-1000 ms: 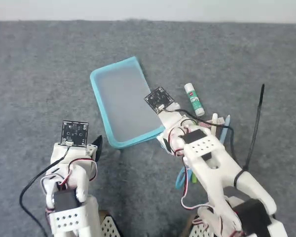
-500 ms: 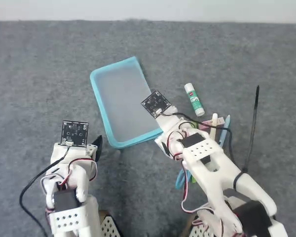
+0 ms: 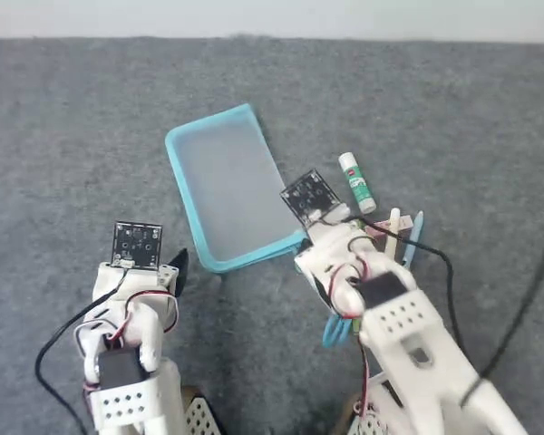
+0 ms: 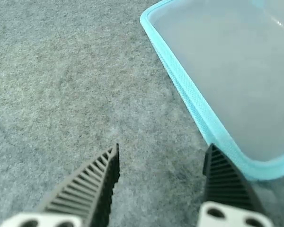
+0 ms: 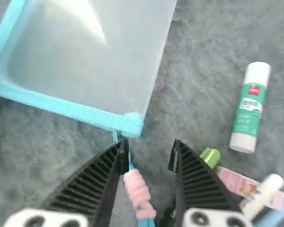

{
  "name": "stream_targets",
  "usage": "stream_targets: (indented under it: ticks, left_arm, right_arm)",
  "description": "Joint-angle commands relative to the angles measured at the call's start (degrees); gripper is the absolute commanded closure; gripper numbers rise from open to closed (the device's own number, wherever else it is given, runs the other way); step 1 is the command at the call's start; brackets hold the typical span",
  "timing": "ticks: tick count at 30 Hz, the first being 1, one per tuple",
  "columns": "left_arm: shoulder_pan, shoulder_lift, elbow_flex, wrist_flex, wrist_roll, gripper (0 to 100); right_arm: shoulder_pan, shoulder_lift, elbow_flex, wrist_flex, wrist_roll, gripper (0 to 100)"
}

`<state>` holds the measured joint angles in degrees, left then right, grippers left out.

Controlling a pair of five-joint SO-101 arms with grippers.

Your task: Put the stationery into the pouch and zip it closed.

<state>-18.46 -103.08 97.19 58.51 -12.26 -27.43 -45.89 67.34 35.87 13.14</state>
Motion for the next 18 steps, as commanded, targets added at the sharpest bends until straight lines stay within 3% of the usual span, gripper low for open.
stream_targets:
  ticks: [1, 8, 18]
  left_arm:
    - [0.0, -1.1, -0.7, -1.1, 0.4, 73]
    - [0.0, -1.1, -0.7, -1.1, 0.4, 73]
    - [0.1, -1.1, -0.7, -1.0, 0.4, 73]
  right_arm:
    - [0.6, -7.1, -0.5, 7.5, -0.4, 85.7]
    - [0.2, -1.5, -0.6, 9.3, 2.0, 85.3]
    - [-0.7, 18.1, -4.7, -8.2, 4.0, 77.2]
